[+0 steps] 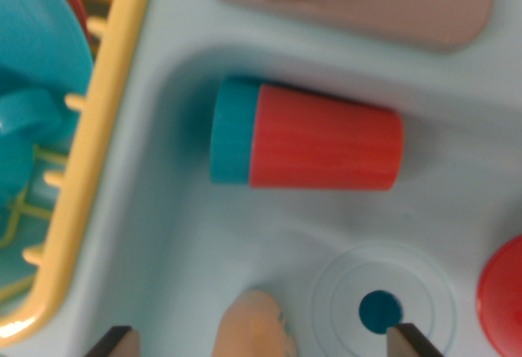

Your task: Pick detergent from the sink

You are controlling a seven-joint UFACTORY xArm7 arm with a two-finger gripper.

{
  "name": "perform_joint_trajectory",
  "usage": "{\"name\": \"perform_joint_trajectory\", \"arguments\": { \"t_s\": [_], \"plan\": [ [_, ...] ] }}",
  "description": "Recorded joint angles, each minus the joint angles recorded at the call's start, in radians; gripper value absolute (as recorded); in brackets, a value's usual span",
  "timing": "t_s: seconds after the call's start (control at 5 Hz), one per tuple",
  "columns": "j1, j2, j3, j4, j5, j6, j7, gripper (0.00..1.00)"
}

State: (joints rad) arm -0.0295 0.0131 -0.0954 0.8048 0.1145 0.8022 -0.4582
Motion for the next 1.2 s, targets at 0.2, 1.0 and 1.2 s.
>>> {"name": "perform_joint_trajectory", "arguments": {
  "t_s": [0.2,1.0,1.2],
  "plan": [
    [0.0,0.0,0.0,0.0,0.0,0.0,0.0,0.0],
    [0.0013,0.004,-0.003,-0.048,0.0068,-0.048,-0.031,0.0],
    [0.0017,0.005,-0.004,-0.063,0.009,-0.064,-0.041,0.0]
  ]
}}
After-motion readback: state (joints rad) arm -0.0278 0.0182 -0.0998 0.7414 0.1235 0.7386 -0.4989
